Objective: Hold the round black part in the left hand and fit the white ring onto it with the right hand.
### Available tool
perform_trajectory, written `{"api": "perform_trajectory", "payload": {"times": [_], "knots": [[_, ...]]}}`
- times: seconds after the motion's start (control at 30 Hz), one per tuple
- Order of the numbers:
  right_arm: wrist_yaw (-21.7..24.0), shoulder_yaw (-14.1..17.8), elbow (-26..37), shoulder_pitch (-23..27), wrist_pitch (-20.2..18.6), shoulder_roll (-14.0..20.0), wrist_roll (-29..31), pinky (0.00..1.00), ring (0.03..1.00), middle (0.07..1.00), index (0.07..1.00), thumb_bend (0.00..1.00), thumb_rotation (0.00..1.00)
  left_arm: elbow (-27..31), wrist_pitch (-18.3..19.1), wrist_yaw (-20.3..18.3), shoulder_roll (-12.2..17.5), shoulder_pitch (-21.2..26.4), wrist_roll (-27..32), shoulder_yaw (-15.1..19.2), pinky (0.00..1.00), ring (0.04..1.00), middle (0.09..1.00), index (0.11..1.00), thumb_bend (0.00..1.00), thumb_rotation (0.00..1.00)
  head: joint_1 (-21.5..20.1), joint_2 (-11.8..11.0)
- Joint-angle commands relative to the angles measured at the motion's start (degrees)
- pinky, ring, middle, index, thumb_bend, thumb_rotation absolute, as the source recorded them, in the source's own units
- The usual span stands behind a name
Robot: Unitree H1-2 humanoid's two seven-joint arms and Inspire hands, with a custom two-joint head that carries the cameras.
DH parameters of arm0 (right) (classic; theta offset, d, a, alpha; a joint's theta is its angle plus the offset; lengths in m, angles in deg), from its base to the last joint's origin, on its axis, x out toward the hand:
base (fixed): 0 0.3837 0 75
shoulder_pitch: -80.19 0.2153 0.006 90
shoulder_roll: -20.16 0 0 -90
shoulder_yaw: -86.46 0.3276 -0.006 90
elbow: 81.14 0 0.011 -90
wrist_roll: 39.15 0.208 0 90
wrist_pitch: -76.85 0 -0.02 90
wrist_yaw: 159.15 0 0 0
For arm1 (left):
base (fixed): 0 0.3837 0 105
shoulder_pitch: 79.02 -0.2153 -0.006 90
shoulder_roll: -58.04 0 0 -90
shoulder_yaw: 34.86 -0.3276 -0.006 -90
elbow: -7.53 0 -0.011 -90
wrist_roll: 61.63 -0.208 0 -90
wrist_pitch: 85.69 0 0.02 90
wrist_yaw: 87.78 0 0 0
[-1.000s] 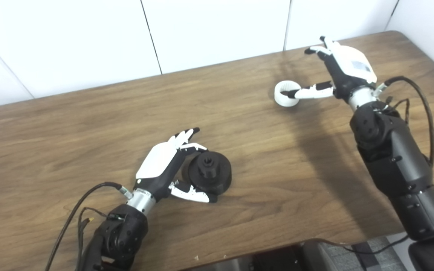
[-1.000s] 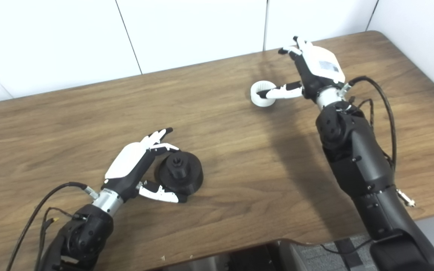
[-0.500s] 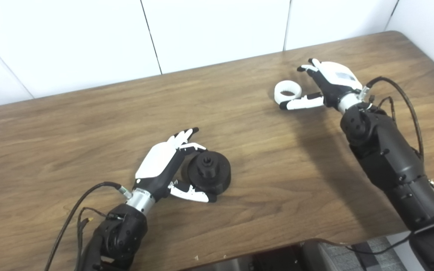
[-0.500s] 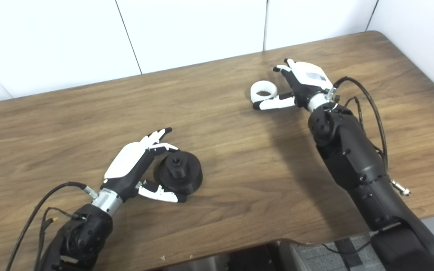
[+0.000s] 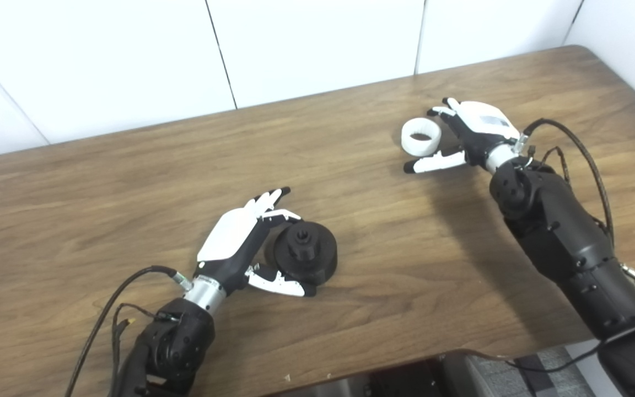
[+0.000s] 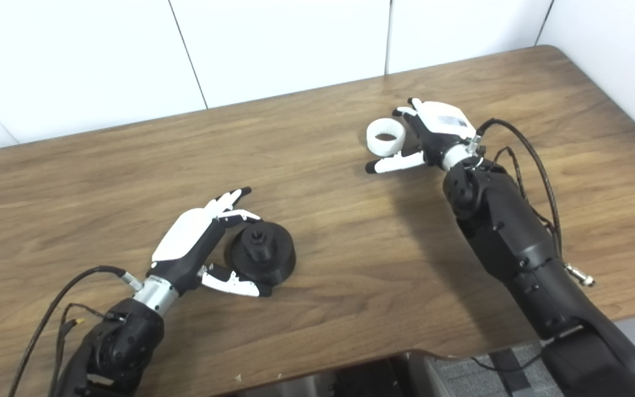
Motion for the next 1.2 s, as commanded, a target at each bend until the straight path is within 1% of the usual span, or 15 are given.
{"api": "perform_trajectory", "payload": {"times": [0.0, 0.1, 0.17, 0.37, 0.43, 0.53, 0.63, 0.77, 1.03, 1.17], "knots": [[-1.8, 0.4, 0.9, 2.6, 0.4, 1.1, -0.5, 0.86, 0.994, 1.000, 0.886, 1.00, 0.65, 0.7, -0.5, 0.3, 0.8, 0.2, -0.9, 0.4, 1.00, 1.000, 1.000, 0.600, 0.95, 0.33, 0.2, 0.1], [-2.9, 0.7, 0.4, 2.4, 0.5, 0.5, -0.2, 0.86, 0.985, 1.000, 0.871, 1.00, 0.59, 0.9, -0.3, 0.2, 0.9, 0.1, -0.8, 0.5, 1.00, 1.000, 1.000, 0.600, 0.95, 0.32, 0.3, 0.2], [-3.5, 0.8, 0.2, 2.3, 0.4, 0.1, 0.0, 0.86, 0.980, 1.000, 0.860, 0.98, 0.55, 1.2, -0.1, -0.1, 0.9, 0.0, -0.8, 0.5, 1.00, 1.000, 1.000, 0.600, 0.95, 0.33, 0.4, 0.2], [-6.7, 1.0, -0.9, 2.2, 0.6, -1.1, 0.2, 0.86, 0.955, 0.997, 0.813, 0.89, 0.46, 1.6, 0.2, -0.4, 1.0, -0.2, -0.9, 0.5, 1.00, 1.000, 1.000, 0.601, 0.95, 0.34, 0.4, 0.4], [-7.9, 1.2, -1.2, 2.1, 1.1, -1.4, 0.7, 0.86, 0.941, 0.984, 0.789, 0.86, 0.42, 1.6, 0.1, -0.4, 1.0, -0.3, -0.7, 0.6, 1.00, 1.000, 1.000, 0.601, 0.95, 0.33, 0.3, 0.4], [-9.3, 1.2, -1.4, 1.9, 1.8, -1.5, 0.9, 0.84, 0.924, 0.968, 0.757, 0.81, 0.38, 1.8, 0.4, -0.6, 1.0, -0.3, -0.9, 0.7, 1.00, 1.000, 1.000, 0.602, 0.95, 0.34, 0.4, 0.5], [-9.8, 1.1, -1.6, 1.8, 2.0, -1.5, 1.2, 0.85, 0.919, 0.962, 0.729, 0.77, 0.37, 2.0, 0.6, -0.9, 1.0, -0.3, -0.9, 0.7, 1.00, 1.000, 1.000, 0.603, 0.95, 0.34, 0.5, 0.6], [-10.2, 1.0, -1.8, 1.7, 2.1, -1.4, 1.6, 0.86, 0.919, 0.958, 0.712, 0.76, 0.37, 1.8, 0.5, -0.8, 1.0, -0.4, -0.8, 0.8, 1.00, 1.000, 1.000, 0.601, 0.95, 0.34, 0.5, 0.6], [-12.1, 1.1, -2.4, 1.7, 2.4, -1.8, 2.5, 0.86, 0.903, 0.941, 0.689, 0.77, 0.34, 1.6, -0.4, -0.2, 1.0, -0.3, -0.7, 0.9, 1.00, 1.000, 1.000, 0.600, 0.94, 0.33, 0.7, 0.8], [-12.9, 0.9, -2.7, 1.6, 2.9, -1.8, 2.8, 0.84, 0.893, 0.929, 0.679, 0.77, 0.32, 1.5, -0.2, -0.4, 0.9, -0.2, -0.5, 1.1, 1.00, 1.000, 1.000, 0.598, 0.94, 0.33, 0.8, 0.9]]}}
